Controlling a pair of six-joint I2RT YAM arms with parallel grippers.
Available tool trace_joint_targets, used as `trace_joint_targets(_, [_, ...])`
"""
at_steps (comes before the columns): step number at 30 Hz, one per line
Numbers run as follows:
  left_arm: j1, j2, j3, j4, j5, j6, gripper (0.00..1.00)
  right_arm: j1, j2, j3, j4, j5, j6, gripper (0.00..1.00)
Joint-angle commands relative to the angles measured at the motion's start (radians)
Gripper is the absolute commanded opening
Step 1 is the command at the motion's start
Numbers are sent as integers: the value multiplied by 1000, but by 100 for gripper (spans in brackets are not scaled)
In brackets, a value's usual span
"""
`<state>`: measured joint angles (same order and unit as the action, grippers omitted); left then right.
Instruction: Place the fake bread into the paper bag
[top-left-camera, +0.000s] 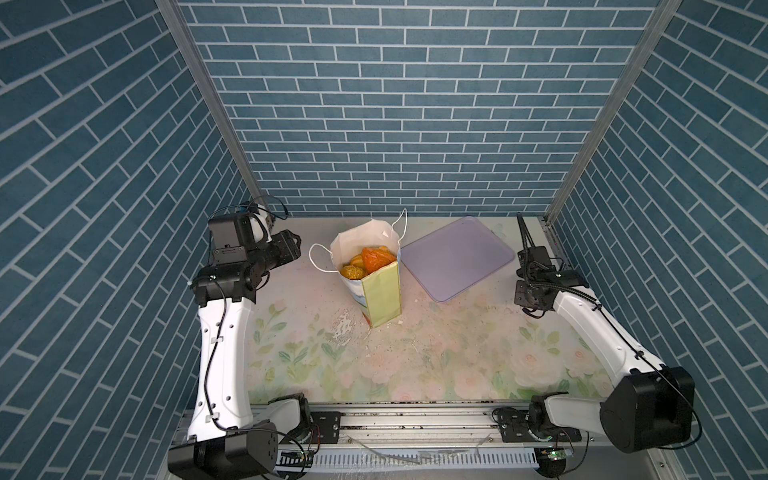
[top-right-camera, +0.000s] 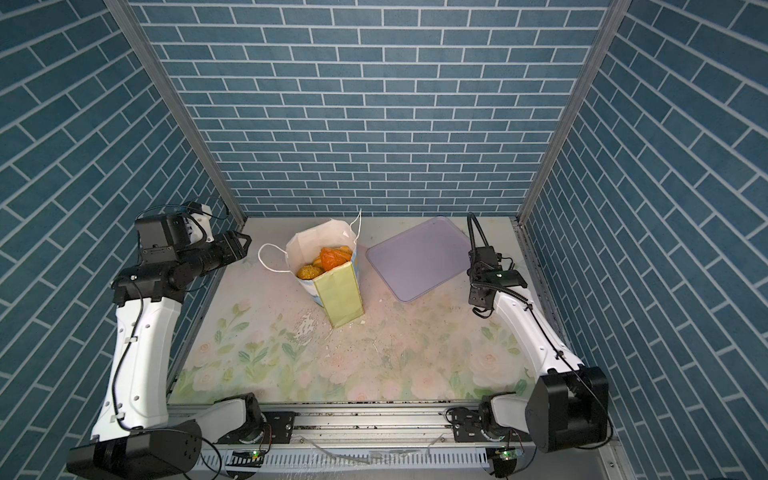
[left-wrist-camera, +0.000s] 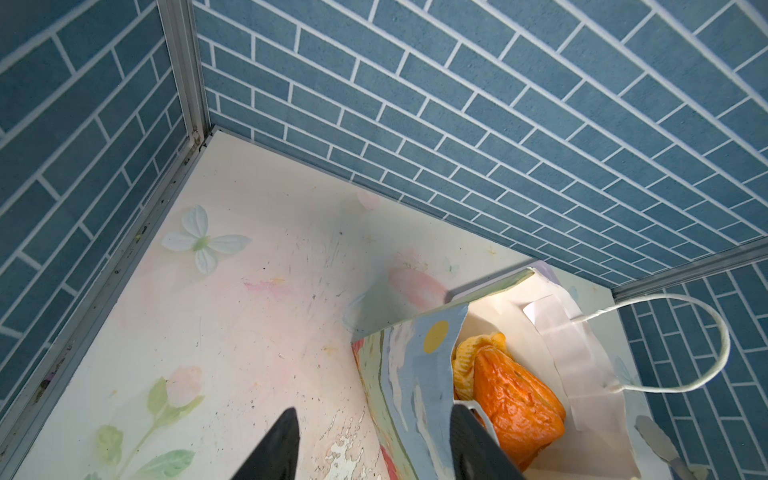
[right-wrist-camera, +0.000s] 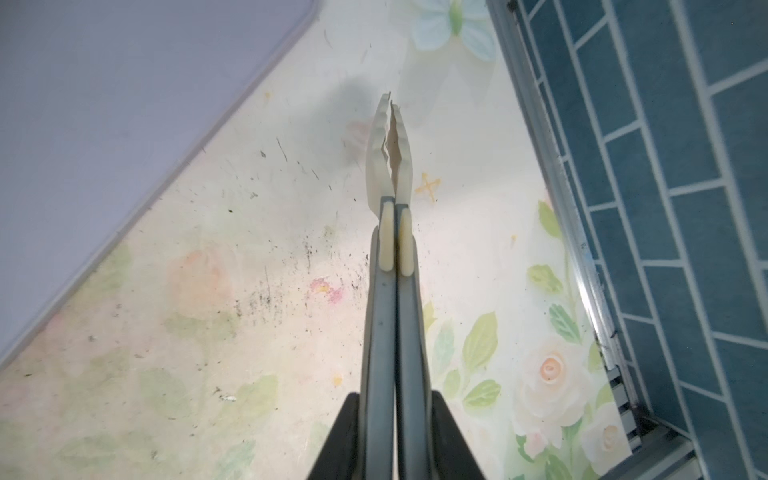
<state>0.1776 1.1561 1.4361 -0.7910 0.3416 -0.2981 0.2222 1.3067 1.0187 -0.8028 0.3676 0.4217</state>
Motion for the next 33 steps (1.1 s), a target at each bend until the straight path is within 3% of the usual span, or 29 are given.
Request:
trace_joint_targets(1, [7, 5, -18, -4, 7, 10, 60, -1, 37, -29, 167, -16, 58, 28])
trace_joint_targets(11, [7, 17, -53, 7, -6, 2, 60, -1, 223, -78, 264, -122, 126, 39])
trace_joint_targets(21, [7, 24, -86, 27, -11, -18, 60, -1, 286, -92, 294, -150, 110, 48])
trace_joint_targets(24, [7, 33, -94, 30, -4, -21, 60, -2, 287, -71, 265, -127, 88, 58])
trace_joint_targets(29, [8, 44, -113, 33, -10, -33, 60, -2, 241, -59, 225, -79, 70, 96])
trace_joint_targets(33, [8, 39, -139, 46, -52, -22, 60, -2, 180, -21, 167, -39, 49, 99])
